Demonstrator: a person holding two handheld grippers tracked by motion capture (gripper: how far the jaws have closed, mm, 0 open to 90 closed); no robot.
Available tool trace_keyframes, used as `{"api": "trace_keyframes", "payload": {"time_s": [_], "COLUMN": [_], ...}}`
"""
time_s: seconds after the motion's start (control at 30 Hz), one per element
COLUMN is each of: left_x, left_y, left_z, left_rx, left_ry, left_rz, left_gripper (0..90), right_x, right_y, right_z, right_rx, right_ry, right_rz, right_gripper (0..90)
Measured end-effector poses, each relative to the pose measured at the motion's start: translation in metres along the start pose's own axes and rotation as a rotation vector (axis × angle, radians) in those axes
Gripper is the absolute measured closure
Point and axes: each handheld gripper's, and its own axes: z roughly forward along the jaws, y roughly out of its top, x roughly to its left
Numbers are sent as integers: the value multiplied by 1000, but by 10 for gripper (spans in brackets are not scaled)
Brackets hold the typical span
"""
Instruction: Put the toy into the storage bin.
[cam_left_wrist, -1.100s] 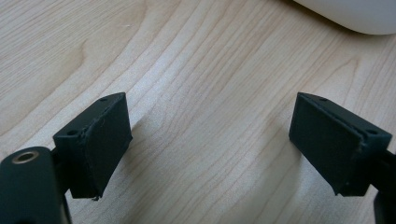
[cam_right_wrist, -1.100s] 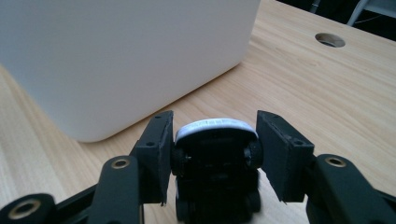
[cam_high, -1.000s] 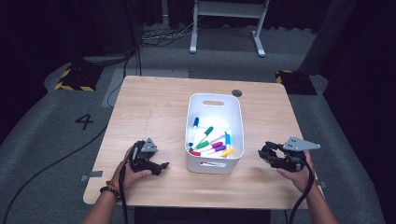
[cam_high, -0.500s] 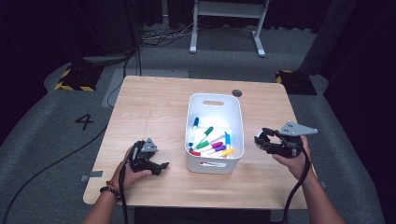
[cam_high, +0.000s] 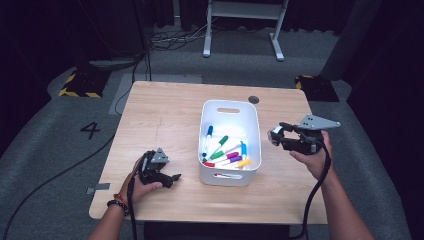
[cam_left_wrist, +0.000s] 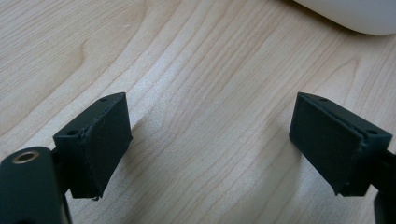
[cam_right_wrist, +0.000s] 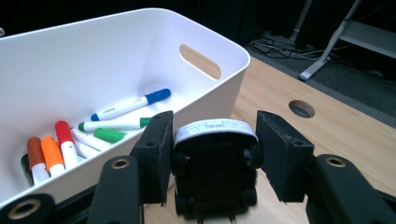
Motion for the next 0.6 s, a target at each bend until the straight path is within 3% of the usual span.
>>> {"api": "trace_keyframes", "payload": {"time_s": [0.6], "left_x": [0], "left_y": [0], "left_z": [0], "left_rx": [2], "left_ry": [0], "left_rz": [2], "left_gripper": [131], "right_x": [14], "right_y": [38], "right_z": [8], "right_rx": [-27], "right_ry": [22], "right_rz": [-54], "right_gripper": [485]}}
